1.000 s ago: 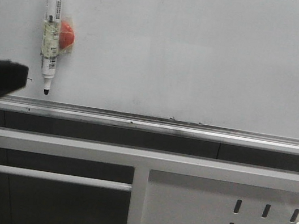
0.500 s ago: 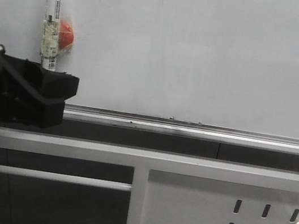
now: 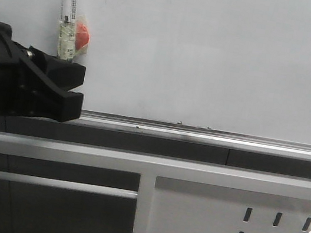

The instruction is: Write number 1 on whiteboard

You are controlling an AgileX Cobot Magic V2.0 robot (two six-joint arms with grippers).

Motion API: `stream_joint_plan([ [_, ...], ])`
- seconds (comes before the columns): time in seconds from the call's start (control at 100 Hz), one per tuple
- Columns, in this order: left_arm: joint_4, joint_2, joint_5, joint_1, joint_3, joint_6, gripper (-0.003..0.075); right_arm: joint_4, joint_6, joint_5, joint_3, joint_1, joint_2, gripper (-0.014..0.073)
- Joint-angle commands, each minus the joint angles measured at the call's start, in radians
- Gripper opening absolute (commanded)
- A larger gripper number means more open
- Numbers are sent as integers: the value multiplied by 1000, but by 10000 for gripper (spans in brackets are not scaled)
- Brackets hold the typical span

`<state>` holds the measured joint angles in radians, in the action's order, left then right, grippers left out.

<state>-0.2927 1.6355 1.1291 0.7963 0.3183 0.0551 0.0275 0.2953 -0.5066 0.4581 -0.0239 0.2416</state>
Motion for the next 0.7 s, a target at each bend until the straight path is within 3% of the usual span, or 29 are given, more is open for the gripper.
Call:
stream_joint_plan([
  [0.0, 61, -24, 231, -1, 8, 9, -20, 1, -28, 69, 30, -11, 16, -69],
  [0.09, 162, -24, 217, -1, -2, 24, -20, 96, -206, 67, 31, -42, 16, -69],
  [0.24, 312, -26, 148, -1, -9, 41, -20, 393, -756, 36, 35, -137, 23, -69],
  [0.32, 382, -42, 73, -1, -9, 41, -20, 524, -976, -16, 35, -209, 56, -69],
  [0.42, 446, -74, -2, -1, -7, 41, -20, 557, -1050, -30, 35, -296, 118, -69],
  [0.5, 502, -121, -142, -1, 14, 41, -20, 555, -1085, -38, 53, -360, 185, -37],
  [0.55, 554, -154, -252, -1, 33, 41, -20, 555, -1117, -37, 72, -404, 226, 29],
  [0.69, 690, -258, -575, -1, 113, 41, -20, 554, -1139, -2, 136, -481, 353, 323],
])
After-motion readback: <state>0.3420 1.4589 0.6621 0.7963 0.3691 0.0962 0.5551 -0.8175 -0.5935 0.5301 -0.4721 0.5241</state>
